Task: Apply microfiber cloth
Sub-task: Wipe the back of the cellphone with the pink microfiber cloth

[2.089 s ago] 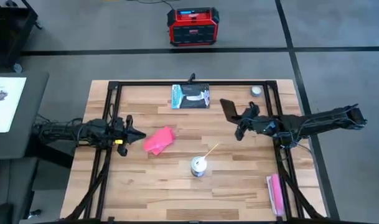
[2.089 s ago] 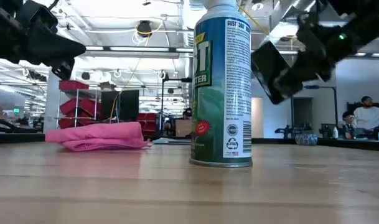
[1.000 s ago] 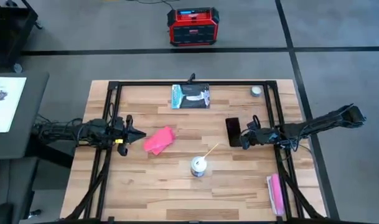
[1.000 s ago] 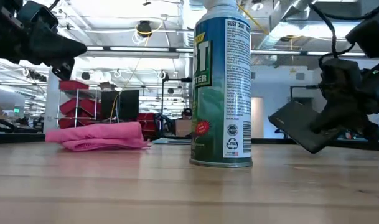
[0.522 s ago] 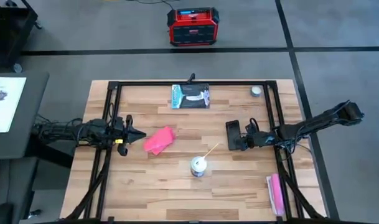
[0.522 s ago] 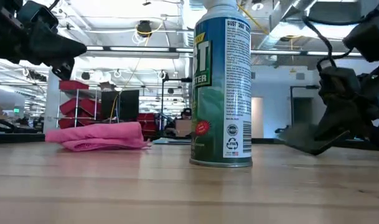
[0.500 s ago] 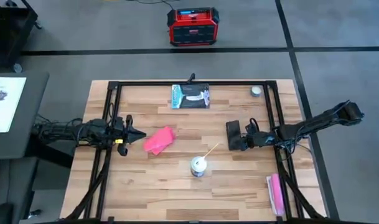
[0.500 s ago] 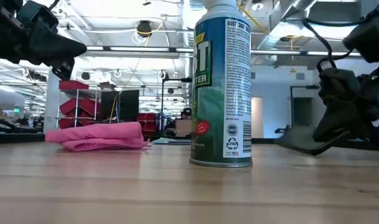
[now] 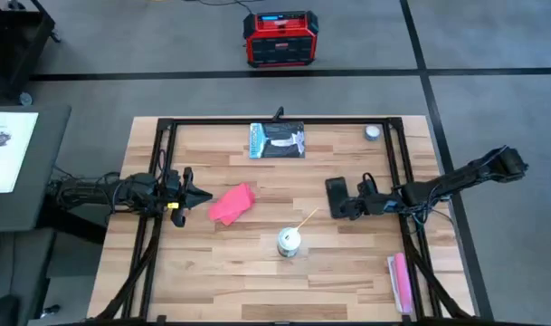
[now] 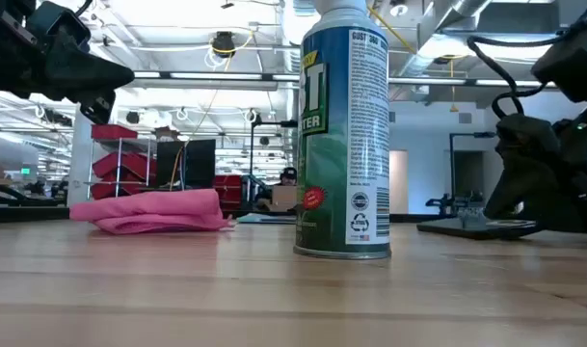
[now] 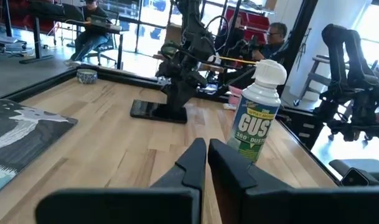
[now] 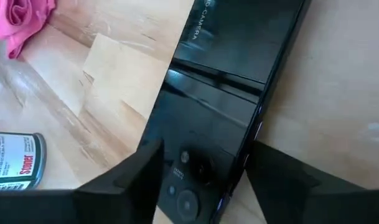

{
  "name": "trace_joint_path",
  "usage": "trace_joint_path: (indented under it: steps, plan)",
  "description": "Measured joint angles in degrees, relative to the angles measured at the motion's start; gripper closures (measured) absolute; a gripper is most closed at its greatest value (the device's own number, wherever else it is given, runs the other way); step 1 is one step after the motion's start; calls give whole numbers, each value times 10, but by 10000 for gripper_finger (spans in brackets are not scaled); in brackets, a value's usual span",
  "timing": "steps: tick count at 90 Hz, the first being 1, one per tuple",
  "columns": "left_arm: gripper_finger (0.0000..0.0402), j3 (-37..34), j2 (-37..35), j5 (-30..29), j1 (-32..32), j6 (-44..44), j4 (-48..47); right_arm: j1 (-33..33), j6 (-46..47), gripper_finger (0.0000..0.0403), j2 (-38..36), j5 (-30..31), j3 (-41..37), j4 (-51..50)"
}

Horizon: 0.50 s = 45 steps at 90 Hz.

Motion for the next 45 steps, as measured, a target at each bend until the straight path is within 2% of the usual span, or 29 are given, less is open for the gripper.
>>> trace_joint_path:
  steps: [12, 45]
  plan:
    - [399, 0, 0, 0, 0, 0, 0, 0, -25, 176, 0, -7, 0, 14]
    - [399, 2, 0, 0, 0, 0, -2, -1, -31, 197, -1, -27, -1, 20]
